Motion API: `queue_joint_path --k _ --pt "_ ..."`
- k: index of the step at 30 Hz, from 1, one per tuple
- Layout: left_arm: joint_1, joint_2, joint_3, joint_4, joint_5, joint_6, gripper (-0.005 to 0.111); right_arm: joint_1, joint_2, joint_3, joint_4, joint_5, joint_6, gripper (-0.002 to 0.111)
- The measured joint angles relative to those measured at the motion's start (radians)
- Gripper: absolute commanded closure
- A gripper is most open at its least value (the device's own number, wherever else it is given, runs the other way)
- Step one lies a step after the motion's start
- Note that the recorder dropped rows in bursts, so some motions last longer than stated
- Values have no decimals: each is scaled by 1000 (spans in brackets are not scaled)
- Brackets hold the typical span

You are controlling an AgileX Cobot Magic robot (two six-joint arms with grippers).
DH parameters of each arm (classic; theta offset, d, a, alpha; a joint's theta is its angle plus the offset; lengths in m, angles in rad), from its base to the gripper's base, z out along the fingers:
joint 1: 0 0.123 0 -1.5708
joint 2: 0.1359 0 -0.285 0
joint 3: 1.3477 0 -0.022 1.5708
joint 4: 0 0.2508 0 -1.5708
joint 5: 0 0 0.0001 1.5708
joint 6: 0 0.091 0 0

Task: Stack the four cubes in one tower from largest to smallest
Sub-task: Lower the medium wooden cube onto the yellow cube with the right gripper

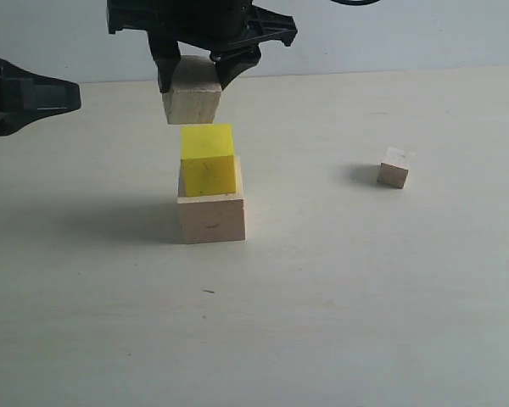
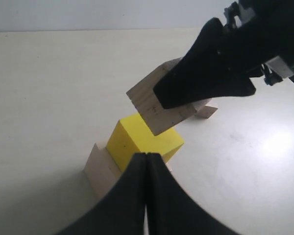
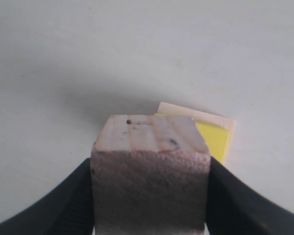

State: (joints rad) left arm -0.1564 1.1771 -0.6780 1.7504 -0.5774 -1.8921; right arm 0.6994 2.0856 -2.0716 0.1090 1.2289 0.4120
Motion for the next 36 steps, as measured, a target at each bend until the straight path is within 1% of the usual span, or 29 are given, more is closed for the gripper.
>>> queue_joint_path --k 3,8,11,21,33,36 --pt "0 0 0 0 0 0 107 0 -7 7 -6 0 -9 108" --pt "0 0 0 0 0 0 107 0 -18 91 -4 0 -15 108" --pt "0 0 0 0 0 0 107 0 -28 108 -6 0 -15 108" --pt "0 0 0 0 2 0 107 0 -43 109 -25 0 28 108" --pt "0 0 0 0 4 0 107 0 -7 109 -32 -2 58 108" --pt "0 0 0 0 4 0 107 0 -7 109 -32 -2 58 105"
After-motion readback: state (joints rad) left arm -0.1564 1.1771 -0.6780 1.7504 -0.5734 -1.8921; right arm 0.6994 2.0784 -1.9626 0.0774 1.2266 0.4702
